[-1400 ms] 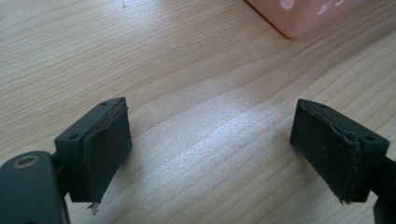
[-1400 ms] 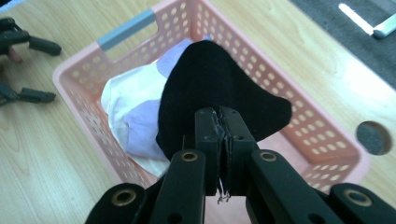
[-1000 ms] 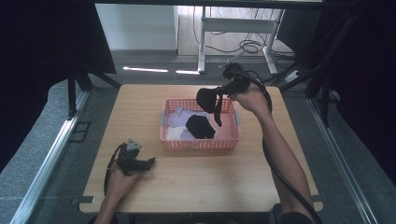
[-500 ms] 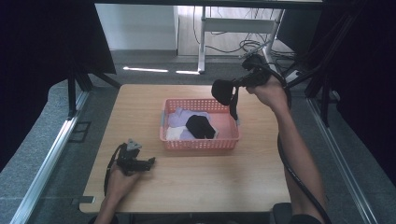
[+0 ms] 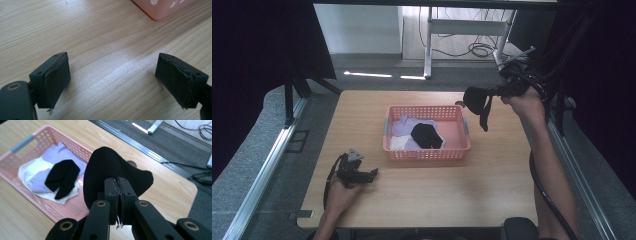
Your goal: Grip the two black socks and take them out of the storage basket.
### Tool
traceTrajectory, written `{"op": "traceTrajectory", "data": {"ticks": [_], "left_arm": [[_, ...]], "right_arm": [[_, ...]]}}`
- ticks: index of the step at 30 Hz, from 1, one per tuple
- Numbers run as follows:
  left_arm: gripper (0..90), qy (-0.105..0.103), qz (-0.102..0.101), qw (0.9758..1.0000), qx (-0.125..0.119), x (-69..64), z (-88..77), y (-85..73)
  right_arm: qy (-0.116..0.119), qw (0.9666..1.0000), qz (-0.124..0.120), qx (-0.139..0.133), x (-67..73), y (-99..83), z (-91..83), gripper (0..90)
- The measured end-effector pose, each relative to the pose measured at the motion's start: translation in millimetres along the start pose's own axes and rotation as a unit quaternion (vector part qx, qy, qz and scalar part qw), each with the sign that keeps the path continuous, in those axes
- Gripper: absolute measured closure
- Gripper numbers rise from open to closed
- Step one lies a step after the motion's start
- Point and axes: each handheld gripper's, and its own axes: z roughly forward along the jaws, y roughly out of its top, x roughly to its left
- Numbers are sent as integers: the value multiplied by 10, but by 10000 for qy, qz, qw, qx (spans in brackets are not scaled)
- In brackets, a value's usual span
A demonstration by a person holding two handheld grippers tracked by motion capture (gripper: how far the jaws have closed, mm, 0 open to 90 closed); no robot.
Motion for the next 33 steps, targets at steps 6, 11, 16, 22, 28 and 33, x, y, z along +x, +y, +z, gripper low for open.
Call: {"op": "traceTrajectory", "data": {"ticks": [6, 11, 16, 22, 28, 33], "left_arm": [[122, 3, 0, 10000, -12, 0, 2, -1], [122, 6, -1, 10000, -16, -1, 2, -1], [123, 2, 3, 10000, 0, -1, 0, -2], [123, 2, 3, 10000, 7, -1, -1, -2], [123, 2, -1, 10000, 3, -2, -1, -2], [123, 3, -4, 10000, 5, -2, -2, -2]], "right_arm": [[-113, 9997, 210, 104, -156, -237, 37, 875], [-189, 9989, 363, 249, -251, -442, 133, 874], [-192, 9978, 481, 420, -310, -652, 293, 872], [-105, 9959, 683, 592, -363, -918, 529, 870], [-96, 9934, 792, 819, -385, -1147, 740, 866], [-26, 9909, 888, 1008, -387, -1327, 907, 853]]}}
